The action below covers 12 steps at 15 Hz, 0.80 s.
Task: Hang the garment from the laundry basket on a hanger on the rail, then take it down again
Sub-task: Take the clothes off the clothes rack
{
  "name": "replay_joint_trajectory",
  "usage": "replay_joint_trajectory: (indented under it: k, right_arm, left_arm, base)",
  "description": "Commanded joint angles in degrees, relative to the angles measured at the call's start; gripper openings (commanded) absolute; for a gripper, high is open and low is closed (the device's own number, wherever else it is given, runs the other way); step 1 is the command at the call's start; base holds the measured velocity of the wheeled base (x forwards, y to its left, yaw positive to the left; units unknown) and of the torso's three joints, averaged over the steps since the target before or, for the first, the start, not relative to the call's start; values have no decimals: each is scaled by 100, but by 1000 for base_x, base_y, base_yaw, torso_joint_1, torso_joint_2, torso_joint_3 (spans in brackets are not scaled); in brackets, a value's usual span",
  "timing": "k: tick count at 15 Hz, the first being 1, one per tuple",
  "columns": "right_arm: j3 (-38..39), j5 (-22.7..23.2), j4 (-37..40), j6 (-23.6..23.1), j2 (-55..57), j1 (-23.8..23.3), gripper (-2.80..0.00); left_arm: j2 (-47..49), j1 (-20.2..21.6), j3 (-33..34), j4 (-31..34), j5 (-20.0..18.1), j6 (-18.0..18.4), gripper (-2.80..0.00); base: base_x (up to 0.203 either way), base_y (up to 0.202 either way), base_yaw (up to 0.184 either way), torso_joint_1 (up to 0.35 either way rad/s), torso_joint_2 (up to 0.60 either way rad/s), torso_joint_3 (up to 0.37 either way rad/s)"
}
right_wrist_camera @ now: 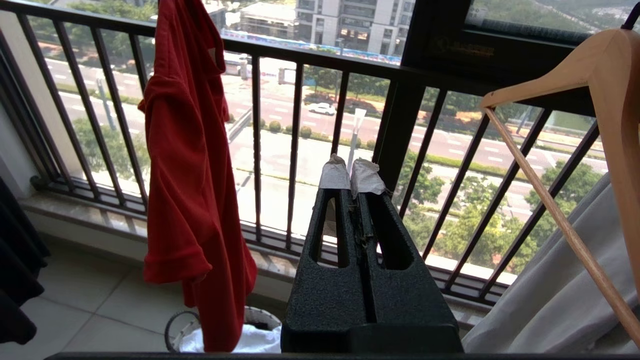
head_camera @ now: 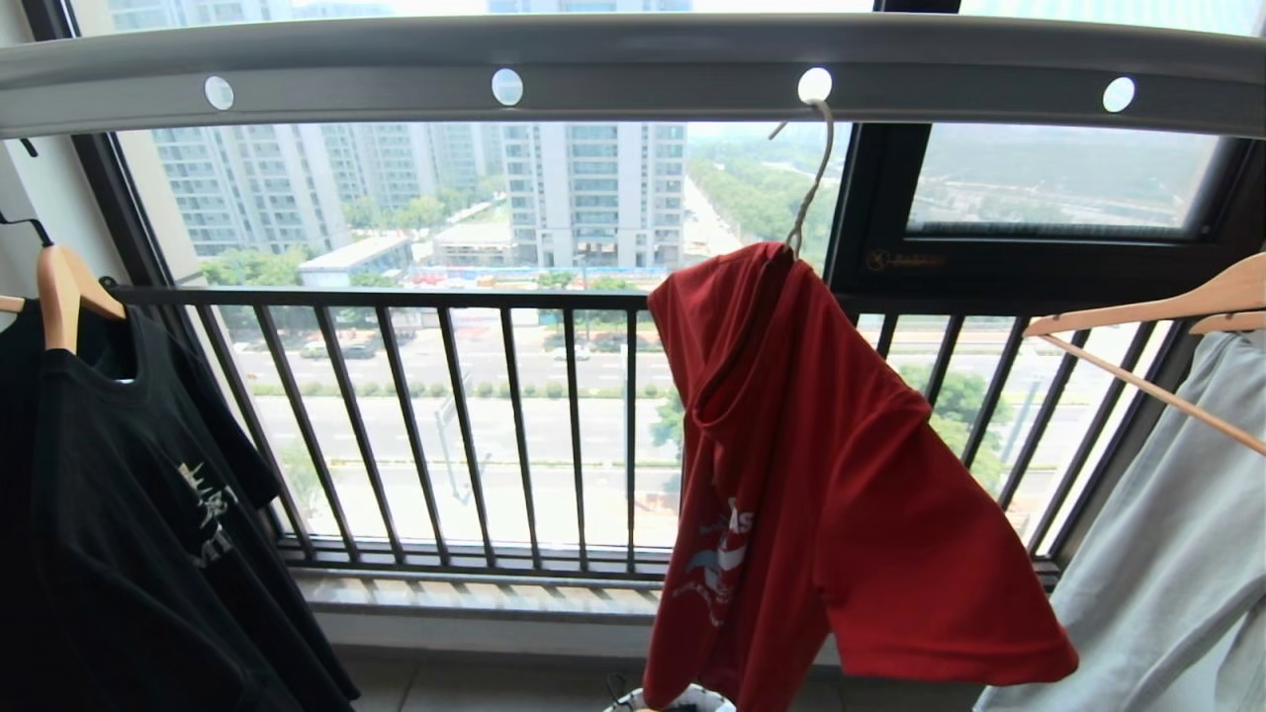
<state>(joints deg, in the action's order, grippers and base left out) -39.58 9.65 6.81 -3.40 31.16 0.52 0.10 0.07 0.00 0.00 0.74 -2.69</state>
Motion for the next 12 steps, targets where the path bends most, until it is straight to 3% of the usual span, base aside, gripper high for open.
replay_joint_trajectory:
  k: [1,5,9,12]
  right_arm:
    - [-591,89,14,-10,789,17,-280]
    - [-1478,343,74,-12,1598,44,-280]
    - [-2875,1125,1422,7,2207,83,-280]
    - [-3298,1477,1733,6,2685,429,-280]
  left_arm:
    - [-1,1,0,-2,5,-3,-280]
    - [-1,1,9,-4,5,-3,-280]
    - [-1,1,9,0,5,-3,-280]
    - [-1,1,6,-2,5,-3,-280]
  base:
    - [0,0,0,0,0,0]
    - [0,0,0,0,0,0]
    - [0,0,0,0,0,0]
    - [0,0,0,0,0,0]
